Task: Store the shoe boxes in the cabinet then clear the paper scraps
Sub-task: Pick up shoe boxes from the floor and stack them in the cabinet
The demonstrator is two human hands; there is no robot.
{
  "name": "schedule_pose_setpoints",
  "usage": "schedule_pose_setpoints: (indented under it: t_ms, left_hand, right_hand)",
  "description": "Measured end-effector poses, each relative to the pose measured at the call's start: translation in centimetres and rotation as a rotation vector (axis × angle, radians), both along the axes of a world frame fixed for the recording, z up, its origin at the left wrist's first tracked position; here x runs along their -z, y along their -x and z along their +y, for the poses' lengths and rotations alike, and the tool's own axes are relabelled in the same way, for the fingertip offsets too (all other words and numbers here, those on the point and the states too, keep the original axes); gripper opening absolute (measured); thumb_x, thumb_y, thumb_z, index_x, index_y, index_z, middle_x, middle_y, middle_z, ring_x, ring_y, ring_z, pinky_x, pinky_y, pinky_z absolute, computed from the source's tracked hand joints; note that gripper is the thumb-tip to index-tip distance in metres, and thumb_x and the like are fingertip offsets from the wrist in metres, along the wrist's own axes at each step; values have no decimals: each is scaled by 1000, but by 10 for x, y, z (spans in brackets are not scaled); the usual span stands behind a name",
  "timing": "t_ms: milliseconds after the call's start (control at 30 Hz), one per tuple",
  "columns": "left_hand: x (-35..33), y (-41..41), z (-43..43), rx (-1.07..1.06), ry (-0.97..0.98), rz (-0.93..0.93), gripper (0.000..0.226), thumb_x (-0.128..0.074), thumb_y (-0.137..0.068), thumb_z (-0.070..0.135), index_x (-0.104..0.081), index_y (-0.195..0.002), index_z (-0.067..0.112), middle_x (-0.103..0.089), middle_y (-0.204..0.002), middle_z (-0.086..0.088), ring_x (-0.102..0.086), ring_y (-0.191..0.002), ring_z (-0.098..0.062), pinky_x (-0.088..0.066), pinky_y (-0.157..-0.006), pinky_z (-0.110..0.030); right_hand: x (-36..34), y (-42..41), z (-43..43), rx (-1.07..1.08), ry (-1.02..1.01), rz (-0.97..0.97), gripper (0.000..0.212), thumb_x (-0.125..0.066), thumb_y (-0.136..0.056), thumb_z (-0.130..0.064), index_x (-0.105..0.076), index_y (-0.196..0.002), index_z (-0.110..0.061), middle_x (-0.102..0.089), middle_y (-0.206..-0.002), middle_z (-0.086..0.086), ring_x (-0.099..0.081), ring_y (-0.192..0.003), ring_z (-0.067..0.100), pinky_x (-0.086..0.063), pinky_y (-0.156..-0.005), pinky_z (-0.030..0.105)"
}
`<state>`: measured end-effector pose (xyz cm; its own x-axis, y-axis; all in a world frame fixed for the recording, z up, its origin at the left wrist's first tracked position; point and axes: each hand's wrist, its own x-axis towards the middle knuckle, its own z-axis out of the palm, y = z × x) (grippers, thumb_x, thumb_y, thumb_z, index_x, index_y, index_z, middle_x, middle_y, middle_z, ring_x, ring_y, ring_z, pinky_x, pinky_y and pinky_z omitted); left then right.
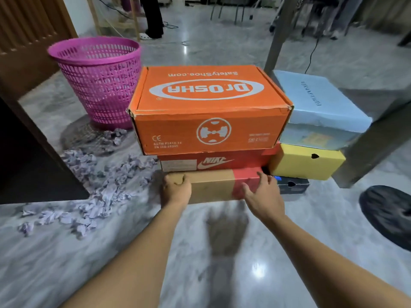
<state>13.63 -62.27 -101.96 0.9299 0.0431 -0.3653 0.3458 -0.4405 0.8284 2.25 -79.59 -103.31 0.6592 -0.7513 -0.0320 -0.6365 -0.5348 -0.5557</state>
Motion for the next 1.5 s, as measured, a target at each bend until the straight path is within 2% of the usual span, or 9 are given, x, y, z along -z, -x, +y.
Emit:
schedule_pose_setpoints:
  t_ms: [200,333,467,700,933,1033,1200,1367,1500]
  left_hand:
    - [29,-20,-7,-66,-55,-7,60,-55,-95,38,-38,-145,11,-42,-149,-12,-40,-137,-32,-31,-110,-37]
    - [45,-32,1,29,-10,21,62,-56,-95,38,-34,-147,13,-41,-150,-10,-39,-136,-31,-31,-112,-39]
    - [48,-32,7,72,25,41,62,-55,-94,43,-34,-146,14,-44,-147,-8,-44,-132,-30,-36,-108,-39]
    - [35,-19,20,71,17,35,55,-54,-98,30,-33,-147,18,-45,-146,-5,-44,-130,-27,-35,-102,-32]
    - [24,32,55,47,-53,72,59,-49,-100,30,-23,-152,17,-30,-157,-3,-31,-142,-26,-25,-114,-34]
    - [22,64,75,3,-93,98,61,-49,-100,32,-22,-153,19,-31,-156,-2,-30,-142,-27,-25,-114,-34]
    - [20,121,106,-107,-99,145,65,-51,-99,35,-19,-154,20,-26,-158,-1,-29,-143,-28,-29,-115,-41]
    - [13,166,139,-191,-120,219,65,-52,-98,38,-20,-153,23,-29,-157,0,-34,-140,-29,-34,-113,-44]
    - [18,184,171,-246,-84,217,66,-55,-96,40,-22,-152,27,-27,-158,3,-31,-142,-28,-34,-113,-47]
  right_hand:
    - [27,-18,-17,55,-176,-81,70,-57,-92,-43,-28,-151,-16,-34,-144,13,-43,-131,34,-40,-104,44]
    - [34,-27,-17,129,-132,-128,66,-56,-91,-42,-33,-146,-15,-37,-142,11,-46,-127,33,-43,-100,44]
    - [38,-29,-14,171,-126,-196,63,-57,-87,-43,-40,-141,-16,-42,-133,7,-52,-119,30,-47,-94,42]
    - [38,-12,-10,208,-187,-281,62,-65,-84,-47,-50,-134,-15,-48,-125,3,-56,-112,22,-49,-91,37]
    - [32,24,3,159,-210,-185,58,-67,-81,-53,-55,-124,-17,-57,-119,1,-57,-112,23,-48,-87,37]
    - [33,43,18,117,-243,-207,50,-68,-79,-52,-55,-115,-19,-57,-111,-1,-59,-106,23,-46,-80,34]
    - [31,72,53,120,-344,-243,45,-68,-81,-48,-51,-113,-21,-49,-108,-5,-55,-89,19,-40,-74,29]
    - [35,101,80,45,-361,-254,46,-71,-79,-46,-51,-111,-19,-49,-106,-4,-58,-91,22,-41,-72,29]
    - [37,114,99,-39,-347,-249,47,-69,-81,-49,-50,-112,-21,-51,-111,-5,-56,-86,18,-41,-71,29]
